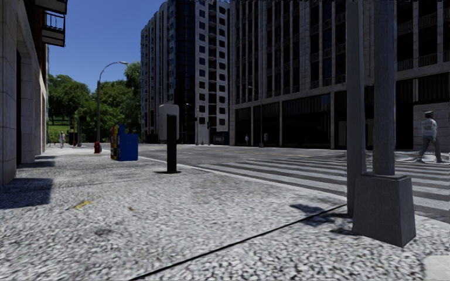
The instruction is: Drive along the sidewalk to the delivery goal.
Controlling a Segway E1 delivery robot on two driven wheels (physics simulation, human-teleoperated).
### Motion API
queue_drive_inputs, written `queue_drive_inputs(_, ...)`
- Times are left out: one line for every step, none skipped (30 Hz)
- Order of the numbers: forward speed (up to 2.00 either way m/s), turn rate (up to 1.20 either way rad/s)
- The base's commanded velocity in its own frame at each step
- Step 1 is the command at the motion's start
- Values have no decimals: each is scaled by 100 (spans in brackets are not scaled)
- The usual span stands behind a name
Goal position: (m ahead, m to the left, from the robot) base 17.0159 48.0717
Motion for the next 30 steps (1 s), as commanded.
queue_drive_inputs(200, 75)
queue_drive_inputs(200, 75)
queue_drive_inputs(200, 75)
queue_drive_inputs(200, 75)
queue_drive_inputs(200, 75)
queue_drive_inputs(200, 75)
queue_drive_inputs(200, 74)
queue_drive_inputs(200, 73)
queue_drive_inputs(200, 73)
queue_drive_inputs(200, 73)
queue_drive_inputs(200, 73)
queue_drive_inputs(200, 72)
queue_drive_inputs(200, 71)
queue_drive_inputs(200, 71)
queue_drive_inputs(200, 70)
queue_drive_inputs(200, 70)
queue_drive_inputs(200, 68)
queue_drive_inputs(200, 68)
queue_drive_inputs(200, 68)
queue_drive_inputs(200, 68)
queue_drive_inputs(200, 68)
queue_drive_inputs(200, 67)
queue_drive_inputs(200, 66)
queue_drive_inputs(200, 65)
queue_drive_inputs(200, 64)
queue_drive_inputs(200, 57)
queue_drive_inputs(200, 57)
queue_drive_inputs(200, 42)
queue_drive_inputs(200, 38)
queue_drive_inputs(200, 0)
